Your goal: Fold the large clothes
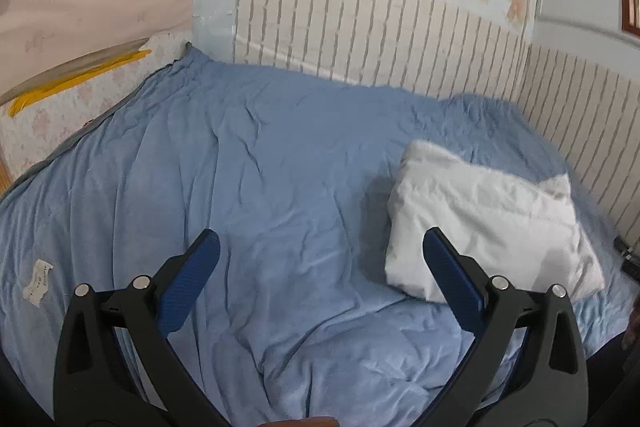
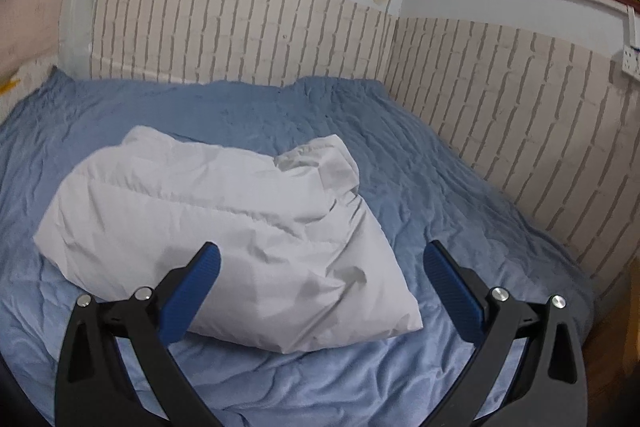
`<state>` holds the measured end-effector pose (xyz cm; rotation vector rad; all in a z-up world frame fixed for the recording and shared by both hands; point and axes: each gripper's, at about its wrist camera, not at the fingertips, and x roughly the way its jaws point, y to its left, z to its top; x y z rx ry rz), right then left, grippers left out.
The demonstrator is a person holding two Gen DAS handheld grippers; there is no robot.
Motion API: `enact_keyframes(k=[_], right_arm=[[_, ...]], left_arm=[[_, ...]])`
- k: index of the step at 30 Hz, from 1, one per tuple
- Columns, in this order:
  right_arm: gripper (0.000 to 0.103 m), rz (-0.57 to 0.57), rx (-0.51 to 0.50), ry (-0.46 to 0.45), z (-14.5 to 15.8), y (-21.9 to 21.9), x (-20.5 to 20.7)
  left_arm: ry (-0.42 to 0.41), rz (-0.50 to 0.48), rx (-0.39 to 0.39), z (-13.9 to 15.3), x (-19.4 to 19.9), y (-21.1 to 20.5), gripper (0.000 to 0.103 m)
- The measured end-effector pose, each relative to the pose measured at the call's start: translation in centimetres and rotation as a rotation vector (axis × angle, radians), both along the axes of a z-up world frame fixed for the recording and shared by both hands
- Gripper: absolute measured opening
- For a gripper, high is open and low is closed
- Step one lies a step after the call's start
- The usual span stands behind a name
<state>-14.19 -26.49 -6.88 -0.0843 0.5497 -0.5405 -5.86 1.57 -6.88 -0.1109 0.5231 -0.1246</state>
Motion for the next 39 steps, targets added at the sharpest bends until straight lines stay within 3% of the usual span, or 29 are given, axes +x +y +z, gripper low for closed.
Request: enact_keyframes(k=[9,17,26,39], right_arm=[[0.101,-0.063,-0.047,-0.051,2.8,2.1,-1.2],[0.101,-0.046,-0.123,-0.038,3.9,4.7,-0.7],[0.101,-0.042,-0.128,0.009,3.1,4.8,0.7],[0.101,-0.041,-0.126,0.025,2.5,4.8,1.0]], left_arm=[[-0.013,0.012,-0.078,-0.3,-0.1,2.2,0.1],[-0.027,-0.082,-0.014,-0.3,-0.5,0.4,0.1],[0.065,-0.039,-0.051,-1.2,1.0,1.1,0.1],[0.065,-0.055,-0.007,-1.1,0.8,-0.3,0.1]])
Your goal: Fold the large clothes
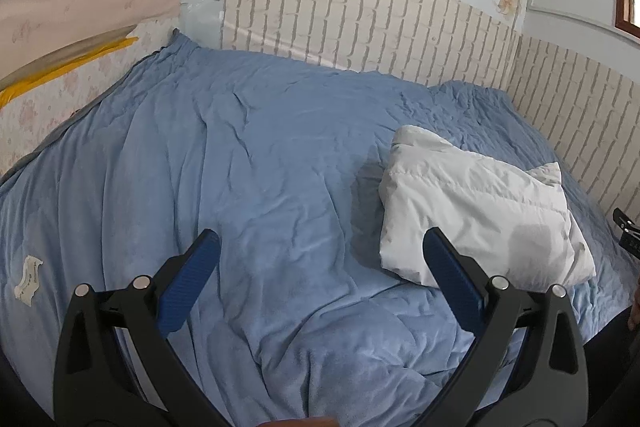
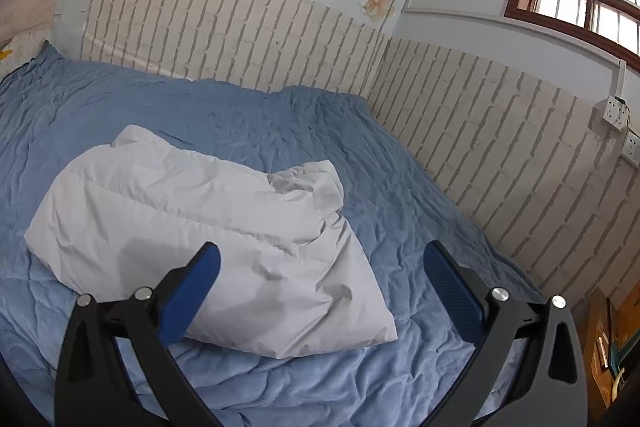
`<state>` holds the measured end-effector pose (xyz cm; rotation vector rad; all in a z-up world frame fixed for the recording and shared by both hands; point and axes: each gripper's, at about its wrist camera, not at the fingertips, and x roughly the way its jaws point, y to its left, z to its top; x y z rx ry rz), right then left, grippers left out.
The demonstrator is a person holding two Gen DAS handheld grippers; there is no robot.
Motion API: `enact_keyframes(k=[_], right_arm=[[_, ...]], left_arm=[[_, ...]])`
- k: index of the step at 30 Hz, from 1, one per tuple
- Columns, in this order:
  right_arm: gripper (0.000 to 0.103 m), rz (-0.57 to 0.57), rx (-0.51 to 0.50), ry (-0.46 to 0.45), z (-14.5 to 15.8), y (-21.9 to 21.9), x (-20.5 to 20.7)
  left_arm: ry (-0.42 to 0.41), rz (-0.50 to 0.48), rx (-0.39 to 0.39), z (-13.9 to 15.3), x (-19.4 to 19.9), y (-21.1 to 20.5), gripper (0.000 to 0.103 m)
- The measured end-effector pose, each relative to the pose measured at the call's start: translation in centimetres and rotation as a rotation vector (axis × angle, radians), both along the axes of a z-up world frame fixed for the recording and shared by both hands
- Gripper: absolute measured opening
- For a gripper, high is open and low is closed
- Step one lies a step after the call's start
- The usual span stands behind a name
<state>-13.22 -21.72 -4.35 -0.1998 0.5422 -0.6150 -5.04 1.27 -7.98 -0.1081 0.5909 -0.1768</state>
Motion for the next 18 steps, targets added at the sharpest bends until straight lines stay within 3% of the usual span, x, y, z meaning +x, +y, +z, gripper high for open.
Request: enact_keyframes(k=[18], right_arm=[[0.101,0.007,-0.014,0.017,-0.39,0.18,-0.05]], left_arm=[[-0.012,-0.002,-0.014,0.11,-0.46,0.53,0.1]])
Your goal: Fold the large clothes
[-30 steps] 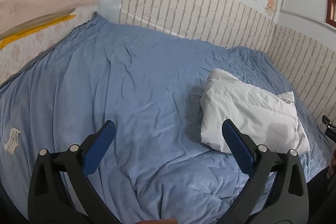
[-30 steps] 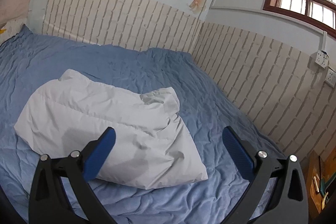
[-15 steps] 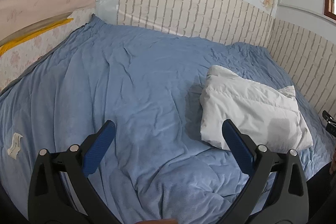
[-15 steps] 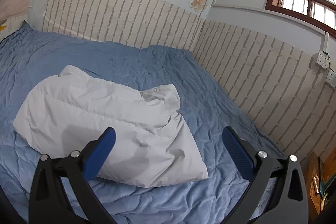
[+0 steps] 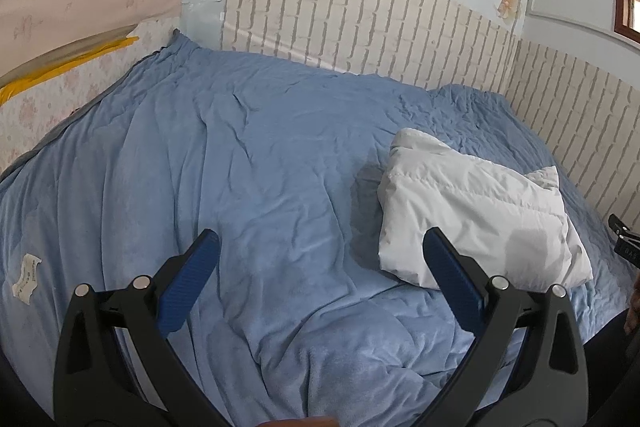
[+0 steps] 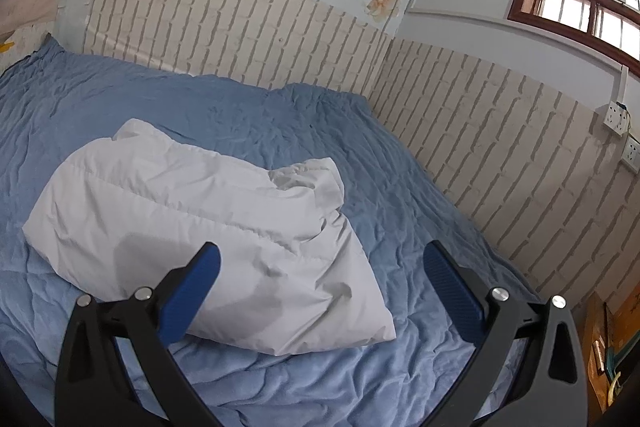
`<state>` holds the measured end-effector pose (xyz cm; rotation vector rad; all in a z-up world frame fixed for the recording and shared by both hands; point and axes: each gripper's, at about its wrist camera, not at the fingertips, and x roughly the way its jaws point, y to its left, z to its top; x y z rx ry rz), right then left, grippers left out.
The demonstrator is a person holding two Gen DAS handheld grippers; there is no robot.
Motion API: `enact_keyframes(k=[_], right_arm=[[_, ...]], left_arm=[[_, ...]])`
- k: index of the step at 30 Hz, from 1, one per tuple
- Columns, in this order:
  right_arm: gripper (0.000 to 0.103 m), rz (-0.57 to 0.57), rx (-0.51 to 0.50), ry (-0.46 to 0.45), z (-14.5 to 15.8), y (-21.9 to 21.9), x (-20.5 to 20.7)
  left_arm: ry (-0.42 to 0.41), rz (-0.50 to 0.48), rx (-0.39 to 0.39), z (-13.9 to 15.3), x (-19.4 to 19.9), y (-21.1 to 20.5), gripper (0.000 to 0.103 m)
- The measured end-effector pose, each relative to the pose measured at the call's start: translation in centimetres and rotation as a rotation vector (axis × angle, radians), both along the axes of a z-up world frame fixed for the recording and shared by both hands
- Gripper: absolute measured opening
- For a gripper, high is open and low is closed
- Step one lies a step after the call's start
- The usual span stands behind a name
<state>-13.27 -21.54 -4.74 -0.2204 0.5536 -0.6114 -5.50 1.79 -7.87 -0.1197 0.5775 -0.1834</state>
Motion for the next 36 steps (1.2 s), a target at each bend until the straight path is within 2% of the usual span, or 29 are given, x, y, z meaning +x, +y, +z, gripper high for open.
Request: enact_keyframes(k=[27,36], right_arm=[[0.101,0.006,0.004,0.003,-0.26,-0.1,0.0],[0.101,0.009,0.005,0.003,-0.43,-0.19,-0.06]], left_arm=[[0.013,0.002,0.071,-0.11,0.07,-0.93,0.1],[0.052,-0.003,0.023,-0.49,0.41,-0.79,0.1]])
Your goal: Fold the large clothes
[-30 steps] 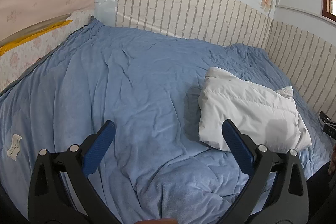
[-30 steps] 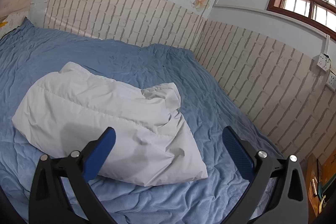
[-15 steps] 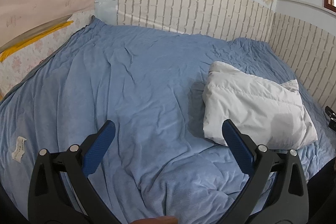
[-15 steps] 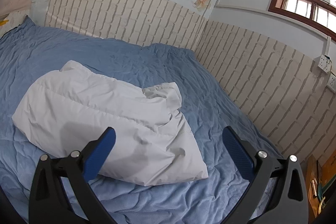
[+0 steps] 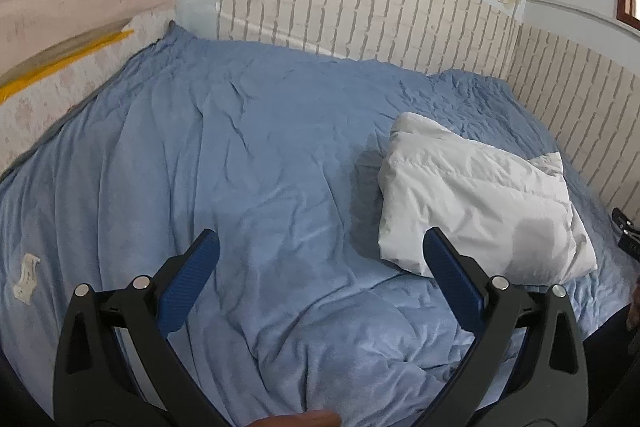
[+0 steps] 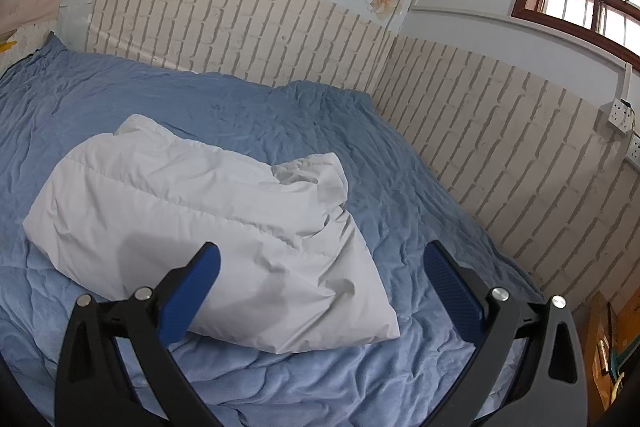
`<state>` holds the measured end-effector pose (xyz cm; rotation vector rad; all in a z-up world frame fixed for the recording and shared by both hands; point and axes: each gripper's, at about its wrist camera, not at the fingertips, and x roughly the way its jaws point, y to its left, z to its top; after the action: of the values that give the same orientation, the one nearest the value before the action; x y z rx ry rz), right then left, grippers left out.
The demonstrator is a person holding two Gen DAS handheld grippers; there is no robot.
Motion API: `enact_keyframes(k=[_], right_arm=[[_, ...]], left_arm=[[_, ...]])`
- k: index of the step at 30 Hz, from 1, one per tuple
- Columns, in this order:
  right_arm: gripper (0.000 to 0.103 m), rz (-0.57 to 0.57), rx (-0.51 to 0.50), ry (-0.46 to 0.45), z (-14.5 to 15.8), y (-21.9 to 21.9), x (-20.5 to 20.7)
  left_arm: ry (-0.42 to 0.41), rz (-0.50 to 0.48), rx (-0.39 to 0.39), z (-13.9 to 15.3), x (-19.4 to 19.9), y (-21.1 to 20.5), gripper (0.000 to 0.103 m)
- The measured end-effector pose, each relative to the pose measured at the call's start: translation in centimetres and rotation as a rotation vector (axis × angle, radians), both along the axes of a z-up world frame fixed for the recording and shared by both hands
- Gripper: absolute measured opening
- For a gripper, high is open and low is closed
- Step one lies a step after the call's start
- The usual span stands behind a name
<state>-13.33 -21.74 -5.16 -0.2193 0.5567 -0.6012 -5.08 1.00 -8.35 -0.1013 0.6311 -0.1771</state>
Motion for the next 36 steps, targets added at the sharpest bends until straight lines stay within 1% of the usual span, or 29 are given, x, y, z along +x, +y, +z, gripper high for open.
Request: enact_keyframes(k=[8,10,13,15,18,21,23,26,30,33,36], right_arm=[[0.101,0.016,0.021,0.0,-0.9,-0.4,0.0],[0.101,0.02,0.033,-0.001,-1.2,-0.7,-0.2],[0.101,0.022,0.06,-0.013,-1.3,-1.4,-0.5],[0.101,0.022,0.075,-0.019,-1.4,-1.7,-0.5],[0.101,0.036,0.09,-0.033,-1.5,-2.5,-0.7],[0.101,0.047,0.115,-0.066,-1.4,-3.2,-1.3],[0.101,0.048,0.138,-0.092,-1.3,-3.6,-1.9],[0.101,0.052,0.166,-0.121,-1.3,-4.5,-2.5],[0.101,0.059,0.203,-0.17,-1.4,-5.4,-3.5],[0.101,0.06,0.252,-0.194,-1.2,-6.4,-3.8],[0.101,0.066,0.282,-0.202,-1.3,-6.9,-4.0]], left_arm=[[0.01,-0.007,-0.053,-0.2,0.2,0.2,0.1],[0.008,-0.011,-0.056,-0.3,0.3,0.1,0.1],[-0.03,-0.027,-0.059,-0.3,0.0,-0.3,0.1],[-0.063,-0.041,-0.019,-0.2,-0.4,-1.1,0.1],[-0.072,-0.102,0.041,-0.5,-0.5,-2.8,0.1],[-0.087,-0.156,0.098,-0.7,-0.7,-4.3,0.1],[-0.089,-0.175,0.129,-0.8,-0.8,-5.0,0.1],[-0.089,-0.191,0.186,-1.2,-1.1,-6.3,0.1],[-0.112,-0.188,0.289,-1.4,-1.8,-8.1,0.1],[-0.16,-0.197,0.389,-1.6,-3.0,-9.7,0.1],[-0.187,-0.206,0.442,-1.6,-3.7,-10.5,0.1]])
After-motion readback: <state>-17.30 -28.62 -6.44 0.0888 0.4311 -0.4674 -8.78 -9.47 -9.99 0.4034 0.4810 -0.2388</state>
